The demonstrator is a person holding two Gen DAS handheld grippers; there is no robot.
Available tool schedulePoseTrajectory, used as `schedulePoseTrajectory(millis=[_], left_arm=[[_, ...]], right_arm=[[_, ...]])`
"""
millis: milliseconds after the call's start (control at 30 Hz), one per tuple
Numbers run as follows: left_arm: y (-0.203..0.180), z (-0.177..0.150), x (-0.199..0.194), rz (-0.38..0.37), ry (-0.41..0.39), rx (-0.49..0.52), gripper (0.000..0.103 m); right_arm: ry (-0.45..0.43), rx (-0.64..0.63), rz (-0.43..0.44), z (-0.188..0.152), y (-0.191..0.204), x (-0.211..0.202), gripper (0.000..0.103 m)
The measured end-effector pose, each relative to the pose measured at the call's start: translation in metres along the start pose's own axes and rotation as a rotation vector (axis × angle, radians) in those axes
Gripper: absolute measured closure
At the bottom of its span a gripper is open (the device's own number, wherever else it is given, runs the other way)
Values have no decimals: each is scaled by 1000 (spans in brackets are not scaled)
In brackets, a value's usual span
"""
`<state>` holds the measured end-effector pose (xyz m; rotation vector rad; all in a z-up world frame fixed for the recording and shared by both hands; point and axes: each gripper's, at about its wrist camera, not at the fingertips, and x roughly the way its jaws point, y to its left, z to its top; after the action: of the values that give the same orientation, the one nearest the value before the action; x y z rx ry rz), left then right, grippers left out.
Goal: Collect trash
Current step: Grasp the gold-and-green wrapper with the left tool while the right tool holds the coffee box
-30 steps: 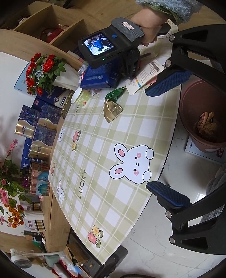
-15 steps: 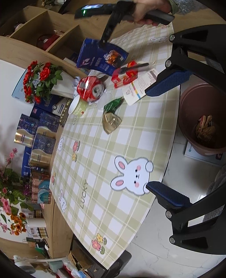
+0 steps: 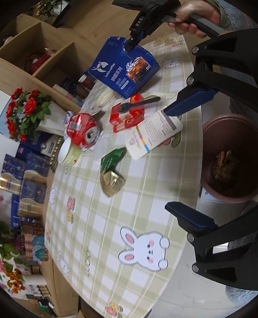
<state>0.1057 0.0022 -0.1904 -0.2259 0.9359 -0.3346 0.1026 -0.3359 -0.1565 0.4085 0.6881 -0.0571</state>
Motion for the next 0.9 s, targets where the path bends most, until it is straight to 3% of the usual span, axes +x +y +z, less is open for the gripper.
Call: schedulePoseTrajectory(millis=[200,300,467,633,733,900], left_arm=[[-13,8,12,6,32,11,22],[-15,12,17,4,48,6,24],[-4,27,24,73,42,2,24],[4,60,58,175,54,167,23],[5,77,73,197,60,257,23],[14,101,91,111,105,133,23]], right_arm=[[26,39,42,1,-10,24,78],[19,46,61,0,-13,27,81],[-22,34,71,-3,-16,15,84],[-7,100,97,-15,-24,4,84],[-5,106,96,-20,-26,-1,84],[-7,123,86,-25,-29,-5,84]])
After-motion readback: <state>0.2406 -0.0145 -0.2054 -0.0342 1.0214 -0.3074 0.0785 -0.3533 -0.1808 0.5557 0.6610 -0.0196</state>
